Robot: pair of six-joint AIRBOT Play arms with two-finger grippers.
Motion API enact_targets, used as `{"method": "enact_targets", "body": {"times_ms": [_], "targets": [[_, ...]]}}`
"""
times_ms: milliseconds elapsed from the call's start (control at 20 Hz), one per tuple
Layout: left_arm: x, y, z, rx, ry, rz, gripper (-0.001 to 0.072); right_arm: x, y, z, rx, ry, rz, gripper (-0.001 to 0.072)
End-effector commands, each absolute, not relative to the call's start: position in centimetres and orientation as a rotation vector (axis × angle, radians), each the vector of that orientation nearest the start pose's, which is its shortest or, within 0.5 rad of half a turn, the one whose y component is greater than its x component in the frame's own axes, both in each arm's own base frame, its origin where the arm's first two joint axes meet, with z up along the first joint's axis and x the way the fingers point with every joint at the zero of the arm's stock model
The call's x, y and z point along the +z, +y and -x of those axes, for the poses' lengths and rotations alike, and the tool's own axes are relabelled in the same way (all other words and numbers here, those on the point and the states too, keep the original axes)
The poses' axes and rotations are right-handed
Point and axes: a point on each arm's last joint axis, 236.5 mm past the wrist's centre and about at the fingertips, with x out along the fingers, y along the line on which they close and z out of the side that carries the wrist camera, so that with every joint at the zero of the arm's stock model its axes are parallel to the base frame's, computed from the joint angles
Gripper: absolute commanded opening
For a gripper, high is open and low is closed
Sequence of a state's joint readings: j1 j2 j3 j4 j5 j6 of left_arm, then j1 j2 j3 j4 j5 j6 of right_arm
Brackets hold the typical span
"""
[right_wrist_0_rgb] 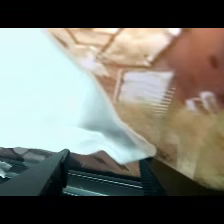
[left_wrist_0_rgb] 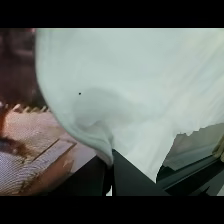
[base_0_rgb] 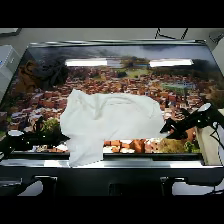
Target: Fold the clothes and pants, and hang the long-sleeved shirts on hangers.
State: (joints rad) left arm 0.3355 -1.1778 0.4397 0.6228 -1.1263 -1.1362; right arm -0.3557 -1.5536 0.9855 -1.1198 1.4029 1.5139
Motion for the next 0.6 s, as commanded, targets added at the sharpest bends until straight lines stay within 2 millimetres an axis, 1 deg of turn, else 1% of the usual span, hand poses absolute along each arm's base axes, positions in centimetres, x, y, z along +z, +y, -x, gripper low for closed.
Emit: {"method": "enact_targets", "body": {"times_ms": [0, 50, 100, 200, 250, 300, 350, 400, 450, 500, 550], "targets": [[-8.4, -9.8, -24.9, -0.313, 1.405, 0.983, 0.0017, -11.0, 1.1, -29.2, 0.001, 1.777, -0.735, 0.0403], [-8.4, -9.8, -24.9, -0.313, 1.405, 0.983, 0.0017, -11.0, 1.5, -29.1, 0.003, 1.783, -0.732, 0.0246], [-8.4, -9.8, -24.9, -0.314, 1.405, 0.984, 0.0018, -10.8, 1.8, -29.1, 0.012, 1.786, -0.741, 0.0039], [-8.0, -9.8, -25.1, -0.334, 1.398, 0.97, 0.0017, -9.8, 2.0, -29.3, 0.034, 1.789, -0.756, 0.0039], [-7.1, -9.6, -25.9, -0.351, 1.378, 0.956, 0.0017, -8.6, 1.8, -30.0, 0.054, 1.766, -0.732, 0.0038], [-5.7, -9.3, -27.1, -0.371, 1.337, 0.926, 0.0016, -6.9, 1.4, -31.3, 0.072, 1.716, -0.706, 0.0038], [-3.3, -8.6, -29.2, -0.39, 1.259, 0.873, 0.0015, -4.6, 0.9, -33.1, 0.085, 1.642, -0.675, 0.0037], [0.1, -7.8, -31.5, -0.408, 1.155, 0.805, 0.0015, -1.1, 0.2, -35.6, 0.098, 1.527, -0.629, 0.0037], [5.1, -6.9, -34.1, -0.429, 1.02, 0.715, 0.0015, 3.2, -0.5, -38.1, 0.117, 1.391, -0.565, 0.0037], [11.0, -6.2, -36.0, -0.449, 0.874, 0.618, 0.0015, 9.0, -1.3, -40.6, 0.135, 1.215, -0.485, 0.0038], [18.5, -5.7, -37.4, -0.463, 0.7, 0.507, 0.0015, 15.5, -1.9, -42.4, 0.145, 1.029, -0.403, 0.0038]]}}
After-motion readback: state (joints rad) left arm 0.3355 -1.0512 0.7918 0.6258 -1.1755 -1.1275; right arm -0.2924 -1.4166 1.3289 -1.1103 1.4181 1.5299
